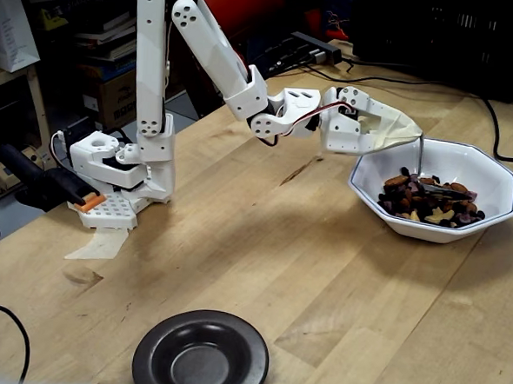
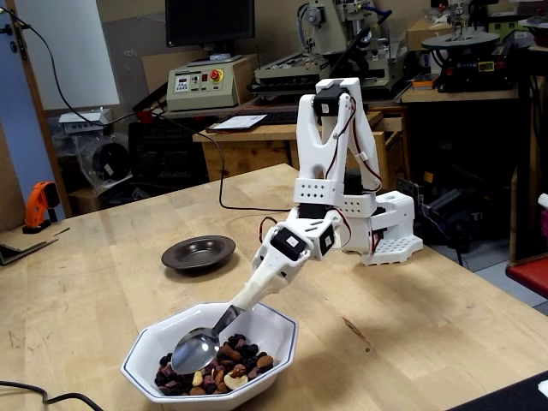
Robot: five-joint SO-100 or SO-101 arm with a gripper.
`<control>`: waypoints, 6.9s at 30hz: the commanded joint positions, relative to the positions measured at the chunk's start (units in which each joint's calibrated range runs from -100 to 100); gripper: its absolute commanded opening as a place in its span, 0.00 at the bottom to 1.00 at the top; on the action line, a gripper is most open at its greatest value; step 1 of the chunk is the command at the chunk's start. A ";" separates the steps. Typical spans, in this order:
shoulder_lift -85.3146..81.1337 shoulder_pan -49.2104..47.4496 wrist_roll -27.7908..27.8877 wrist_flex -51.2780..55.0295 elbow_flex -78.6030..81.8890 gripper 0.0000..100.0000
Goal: Use spoon to transfer food from the white bowl to brown plate
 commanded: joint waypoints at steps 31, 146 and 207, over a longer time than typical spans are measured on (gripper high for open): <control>-1.29 9.26 2.30 -1.64 2.36 0.04; 5.90 9.04 -29.79 -8.12 -2.59 0.04; -13.79 27.48 -29.60 -7.33 -1.80 0.04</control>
